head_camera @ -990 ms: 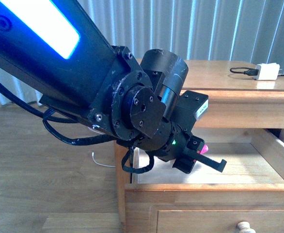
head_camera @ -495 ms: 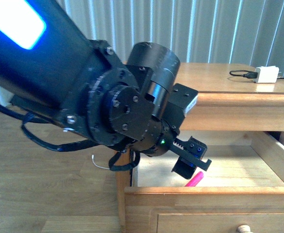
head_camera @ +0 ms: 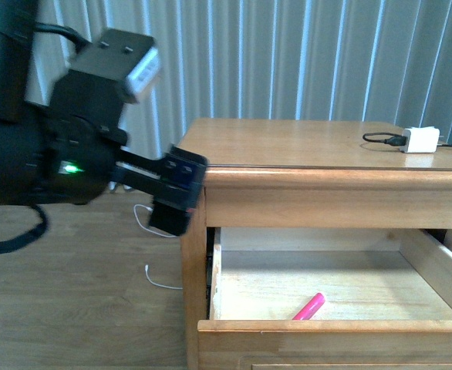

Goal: Place pink marker in drawer with both arms

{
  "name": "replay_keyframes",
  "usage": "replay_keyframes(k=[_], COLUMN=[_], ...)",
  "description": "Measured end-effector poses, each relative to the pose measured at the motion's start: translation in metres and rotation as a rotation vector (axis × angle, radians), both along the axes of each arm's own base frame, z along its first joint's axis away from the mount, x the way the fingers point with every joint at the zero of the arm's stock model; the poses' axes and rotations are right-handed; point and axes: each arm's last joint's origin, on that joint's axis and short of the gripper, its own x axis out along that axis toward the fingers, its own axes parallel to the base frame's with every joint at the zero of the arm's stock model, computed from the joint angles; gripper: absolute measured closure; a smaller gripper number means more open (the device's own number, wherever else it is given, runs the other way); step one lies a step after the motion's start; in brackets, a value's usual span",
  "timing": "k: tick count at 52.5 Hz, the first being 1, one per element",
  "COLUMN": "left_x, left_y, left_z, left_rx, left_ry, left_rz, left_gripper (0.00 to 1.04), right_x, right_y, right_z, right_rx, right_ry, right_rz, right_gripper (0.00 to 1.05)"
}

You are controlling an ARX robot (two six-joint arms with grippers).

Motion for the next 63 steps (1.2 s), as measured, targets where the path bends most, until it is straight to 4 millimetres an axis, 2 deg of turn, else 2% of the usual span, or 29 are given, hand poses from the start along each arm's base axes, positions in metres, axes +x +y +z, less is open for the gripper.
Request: replay_keyframes(k=[8, 18, 25, 30, 35, 44, 47, 52, 63], left_x=[-0.047, -0.106, -0.145, -0.176, -0.186, -0.188, -0.188, -0.190, -0.193], left_y=[0.038, 0.079, 0.099, 0.109, 0.113, 0.114, 0.113, 0.112, 0.112], left_z=[0.012, 0.012, 0.001, -0.015, -0.021, -0.021, -0.023, -0.031, -0.048], left_rx=[-0.073, -0.174, -0.249, -0.335, -0.380, -0.412, -0.396, -0.325, -0.277], left_ry=[-0.047, -0.064, -0.045, -0.032, -0.051, -0.057, -0.112, -0.212, -0.216], left_rz=[0.081, 0.206, 0.286, 0.333, 0.386, 0.395, 0.336, 0.277, 0.271], left_gripper=[0.06, 0.06, 0.06, 0.06, 0.06, 0.06, 0.13, 0.31, 0.72], right_x=[0.000, 0.000, 0.000, 0.000, 0.000, 0.000, 0.000, 0.000, 0.000], right_y=[0.000, 0.000, 0.000, 0.000, 0.000, 0.000, 0.000, 0.000, 0.000], right_z=[0.000, 0.000, 0.000, 0.000, 0.000, 0.000, 0.000, 0.000, 0.000], right_rx=[0.000, 0.000, 0.000, 0.000, 0.000, 0.000, 0.000, 0.000, 0.000], right_ry=[0.000, 0.000, 0.000, 0.000, 0.000, 0.000, 0.000, 0.000, 0.000], right_rz=[0.000, 0.000, 0.000, 0.000, 0.000, 0.000, 0.000, 0.000, 0.000], right_gripper=[0.08, 0.08, 0.08, 0.08, 0.08, 0.08, 0.08, 0.08, 0.08])
